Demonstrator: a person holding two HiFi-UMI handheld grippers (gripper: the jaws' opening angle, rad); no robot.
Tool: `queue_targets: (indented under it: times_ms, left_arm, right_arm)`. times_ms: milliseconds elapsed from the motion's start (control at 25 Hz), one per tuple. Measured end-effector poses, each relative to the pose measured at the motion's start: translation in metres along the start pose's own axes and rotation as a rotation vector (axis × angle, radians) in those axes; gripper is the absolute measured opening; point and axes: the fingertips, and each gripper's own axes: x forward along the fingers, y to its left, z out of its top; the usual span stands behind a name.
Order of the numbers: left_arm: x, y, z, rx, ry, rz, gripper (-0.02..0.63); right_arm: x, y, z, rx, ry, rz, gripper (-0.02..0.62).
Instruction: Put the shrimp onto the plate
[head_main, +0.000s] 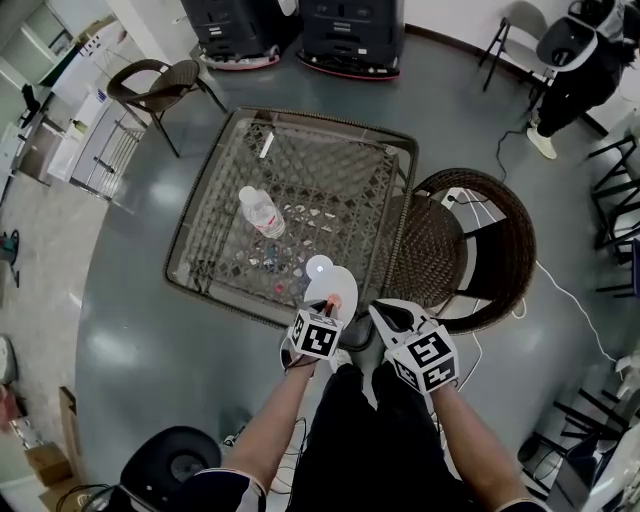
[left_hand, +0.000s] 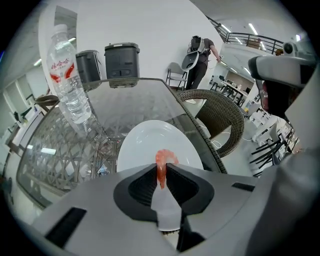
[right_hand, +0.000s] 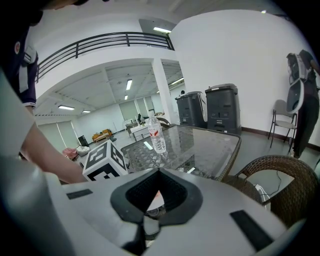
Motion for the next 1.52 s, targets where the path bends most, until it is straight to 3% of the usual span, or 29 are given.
queue_targets:
  times_ms: [280,640,760,1000,1080,1520]
  left_arm:
    - [0.002,-0.003,0.001,-0.028,0.013,-0.010,0.060]
    - [-0.016,0.005,0.010,-0.064,-0.051,0.019,0.061]
    - [-0.035,0.009,0.019,-0.076,-0.112,0.049,0.061]
    - [-0.097,-0.006,0.051,-0.061,-0.280,-0.010,0.058]
    - [-0.119,-0.007,0.063,-0.048,-0.335,0.011,0.009]
    - [-0.242,-0.027,0.118,-0.010,-0.634,0.027,0.009]
  right_arm:
    - [-0.007,0.001,0.005,-0.003,-0.022,0.006,0.006]
    - [-0.019,0.002,0.014,-0.020,-0.045,0.005,0.006]
    - [-0.023,-0.002,0.027,-0.031,-0.070,0.009,0.006]
    - [-0.026,0.002,0.072,-0.064,-0.152,0.043,0.006]
    - [-0.028,0.007,0.089,-0.086,-0.183,0.066,0.006]
    - [-0.046,0.057,0.159,-0.192,-0.324,0.216,0.006]
